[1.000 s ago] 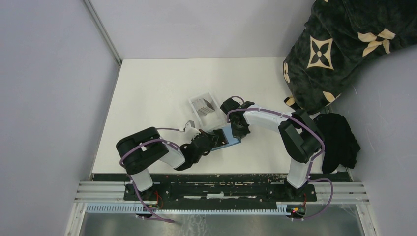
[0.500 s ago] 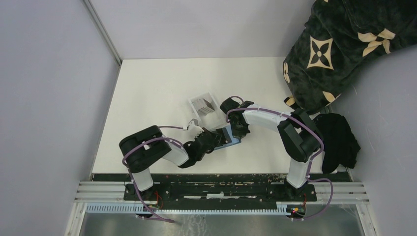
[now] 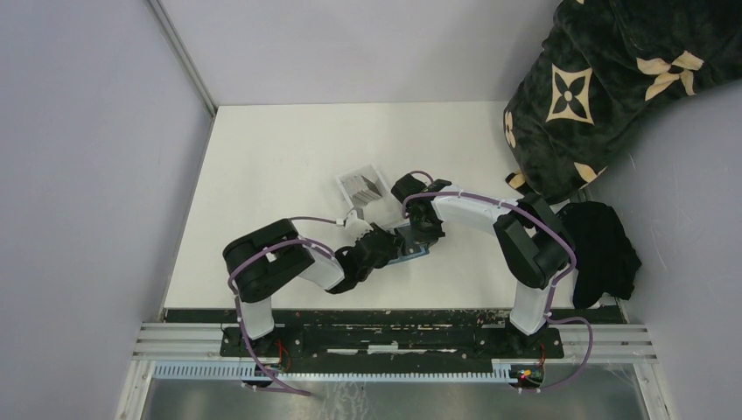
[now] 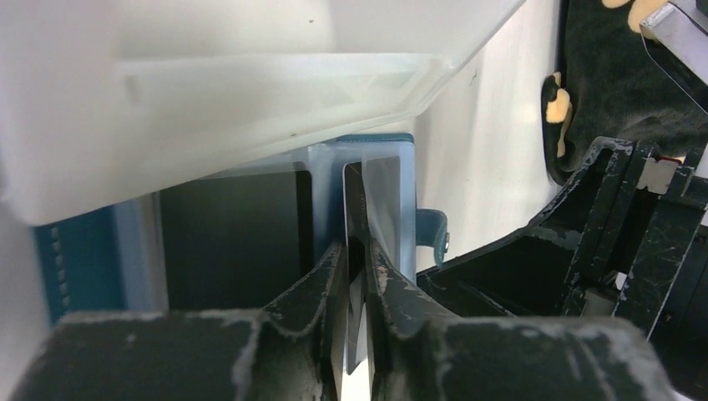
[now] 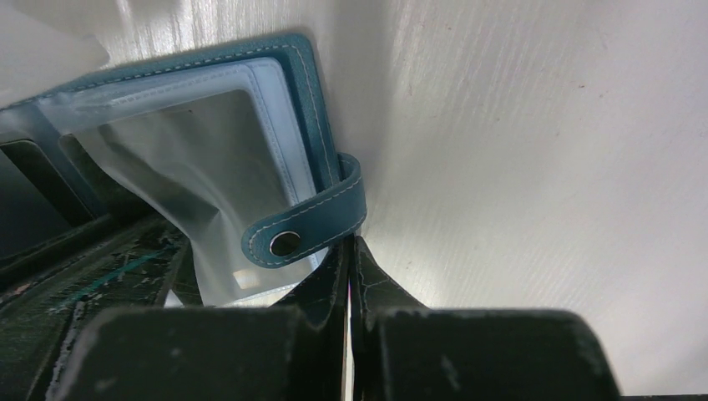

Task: Put the credit cards into the card holder
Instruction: Insert the credit card into the card holder.

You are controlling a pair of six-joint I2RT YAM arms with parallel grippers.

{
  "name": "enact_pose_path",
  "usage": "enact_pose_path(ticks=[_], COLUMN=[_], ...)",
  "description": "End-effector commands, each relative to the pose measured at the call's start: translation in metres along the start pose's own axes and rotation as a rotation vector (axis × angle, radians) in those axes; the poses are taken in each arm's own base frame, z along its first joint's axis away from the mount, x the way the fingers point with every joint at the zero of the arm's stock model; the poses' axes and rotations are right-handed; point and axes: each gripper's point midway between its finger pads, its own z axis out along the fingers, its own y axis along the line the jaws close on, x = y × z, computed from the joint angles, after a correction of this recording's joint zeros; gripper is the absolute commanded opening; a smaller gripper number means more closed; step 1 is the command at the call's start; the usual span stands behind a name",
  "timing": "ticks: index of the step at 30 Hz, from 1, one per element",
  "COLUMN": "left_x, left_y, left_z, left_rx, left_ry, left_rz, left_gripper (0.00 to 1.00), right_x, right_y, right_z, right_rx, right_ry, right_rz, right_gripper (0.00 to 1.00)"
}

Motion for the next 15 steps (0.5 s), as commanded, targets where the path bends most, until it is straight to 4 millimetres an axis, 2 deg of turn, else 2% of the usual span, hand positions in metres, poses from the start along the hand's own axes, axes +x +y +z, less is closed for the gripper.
enact_pose_path(ticks=[1, 8, 15], left_x=[0.032, 0.035, 0.028], left_y=[0.054, 0.056, 0.065], left_z=[-0.003, -0.006, -0.017], left_rx=[-0.16, -0.203, -0.266], left_ry=[0.152, 0.194, 0.199], left_rz=[0.225, 0.287, 0.328], left_gripper=[0.23, 0.33, 0.36], right_x=[0.007, 0.005, -0.003], right_y=[-0.005, -0.007, -0.01], right_z=[0.012, 0.009, 0.004], right_rx=[0.039, 0.043, 0.035], right_ry=[0.026, 0.015, -0.013], right_rz=[-0.02, -0.015, 0.007], right_gripper=[0.01, 0.01, 0.02])
